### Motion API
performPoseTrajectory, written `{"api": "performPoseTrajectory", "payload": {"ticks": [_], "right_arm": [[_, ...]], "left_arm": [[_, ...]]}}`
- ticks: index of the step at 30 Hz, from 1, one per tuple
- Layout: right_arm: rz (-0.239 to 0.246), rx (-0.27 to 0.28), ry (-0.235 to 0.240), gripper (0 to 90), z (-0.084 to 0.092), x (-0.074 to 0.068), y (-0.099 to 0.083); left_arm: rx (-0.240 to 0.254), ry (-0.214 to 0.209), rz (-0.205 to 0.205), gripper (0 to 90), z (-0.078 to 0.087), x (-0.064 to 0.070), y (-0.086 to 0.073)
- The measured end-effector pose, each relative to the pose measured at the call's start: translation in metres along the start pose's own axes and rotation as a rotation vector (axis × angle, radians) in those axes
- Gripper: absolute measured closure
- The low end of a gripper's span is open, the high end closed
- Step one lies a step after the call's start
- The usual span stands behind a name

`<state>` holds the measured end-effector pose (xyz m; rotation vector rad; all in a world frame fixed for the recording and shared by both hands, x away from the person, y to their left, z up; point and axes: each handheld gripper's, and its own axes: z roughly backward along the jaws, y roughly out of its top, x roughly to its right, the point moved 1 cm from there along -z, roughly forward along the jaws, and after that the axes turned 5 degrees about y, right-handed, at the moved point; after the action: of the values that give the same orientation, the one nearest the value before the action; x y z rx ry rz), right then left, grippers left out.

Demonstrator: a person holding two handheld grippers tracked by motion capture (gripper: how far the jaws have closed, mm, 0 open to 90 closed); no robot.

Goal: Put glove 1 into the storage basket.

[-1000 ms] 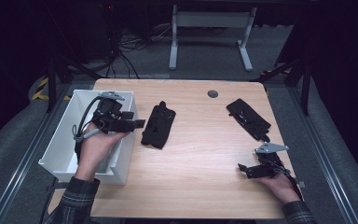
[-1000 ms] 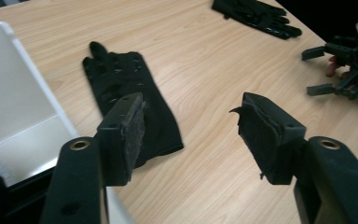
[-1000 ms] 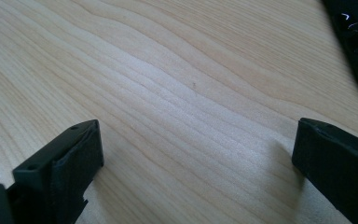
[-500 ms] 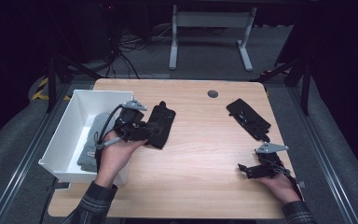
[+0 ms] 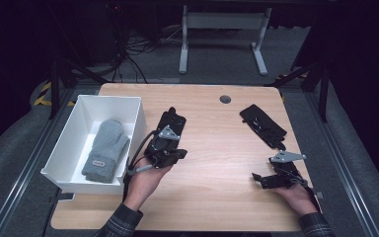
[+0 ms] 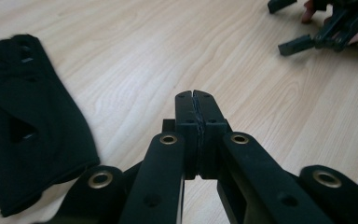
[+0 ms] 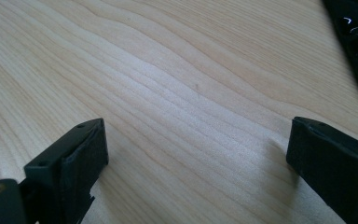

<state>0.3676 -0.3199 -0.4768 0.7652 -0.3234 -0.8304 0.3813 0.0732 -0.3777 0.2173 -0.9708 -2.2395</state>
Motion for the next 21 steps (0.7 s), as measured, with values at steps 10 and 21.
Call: {"api": "performPoseTrajectory", "payload": {"ticks": [10, 21], "right_arm": [[0.005, 0.013, 0.007, 11.8, 0.001, 0.000, 0.000], [0.008, 0.015, 0.009, 12.4, 0.001, 0.000, 0.000]], "left_arm": [[-0.063, 0.059, -0.041, 84.3, -0.035, -0.003, -0.032], [-0.030, 0.213, 0.037, 89.7, -0.051, -0.039, -0.029]]}}
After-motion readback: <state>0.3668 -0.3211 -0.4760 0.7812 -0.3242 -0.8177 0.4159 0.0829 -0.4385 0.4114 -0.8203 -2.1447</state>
